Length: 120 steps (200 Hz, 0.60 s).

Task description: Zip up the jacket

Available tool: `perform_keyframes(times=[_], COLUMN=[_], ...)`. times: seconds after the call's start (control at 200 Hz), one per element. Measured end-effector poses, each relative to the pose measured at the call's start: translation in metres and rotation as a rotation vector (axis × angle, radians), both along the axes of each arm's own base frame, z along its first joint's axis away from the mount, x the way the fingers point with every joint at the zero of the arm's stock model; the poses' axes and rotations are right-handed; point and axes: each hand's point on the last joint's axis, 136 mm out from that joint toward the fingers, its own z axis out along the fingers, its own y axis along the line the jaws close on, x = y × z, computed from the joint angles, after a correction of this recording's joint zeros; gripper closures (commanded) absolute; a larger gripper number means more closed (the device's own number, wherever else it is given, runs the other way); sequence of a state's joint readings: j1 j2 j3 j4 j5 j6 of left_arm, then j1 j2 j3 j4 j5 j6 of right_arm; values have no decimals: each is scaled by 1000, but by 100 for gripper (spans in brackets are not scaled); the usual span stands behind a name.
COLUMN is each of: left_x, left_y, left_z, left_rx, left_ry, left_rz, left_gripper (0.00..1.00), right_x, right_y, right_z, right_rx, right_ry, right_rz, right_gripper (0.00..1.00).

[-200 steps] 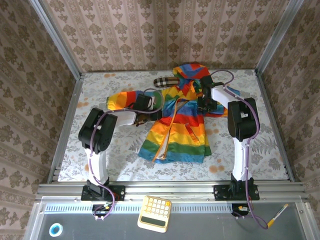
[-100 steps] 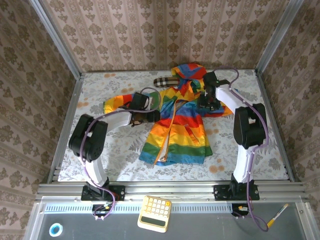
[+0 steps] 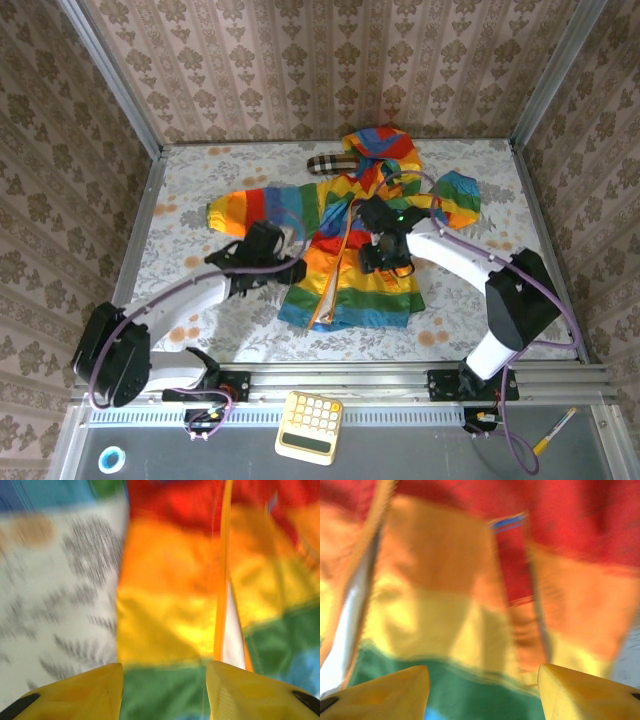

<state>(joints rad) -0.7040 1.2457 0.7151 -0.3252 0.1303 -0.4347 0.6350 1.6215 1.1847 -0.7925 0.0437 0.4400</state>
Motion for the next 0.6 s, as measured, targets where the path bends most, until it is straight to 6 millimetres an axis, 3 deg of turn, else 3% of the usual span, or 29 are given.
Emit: perform_keyframes(times=[0.115,0.265,0.45,0.6], left_x=[-44,-75,-89,-92], left_y=[2,13,18,20], left_z=[-20,-45,-65,-74], left_rx=[34,38,39,25], left_ry=[43,82,118,121], left_rz=[-42,-25,3,25], left_gripper=[58,63,65,66], right_x=[-24,-40,-39,-38], right_y=[34,58,79,92], right_z=[0,-10,-11,-28], right_rx=[54,129,201,211], right_ry=[-3,16,17,53], right_rz=[47,23,-15,-25], right_gripper=[50,57,59,61])
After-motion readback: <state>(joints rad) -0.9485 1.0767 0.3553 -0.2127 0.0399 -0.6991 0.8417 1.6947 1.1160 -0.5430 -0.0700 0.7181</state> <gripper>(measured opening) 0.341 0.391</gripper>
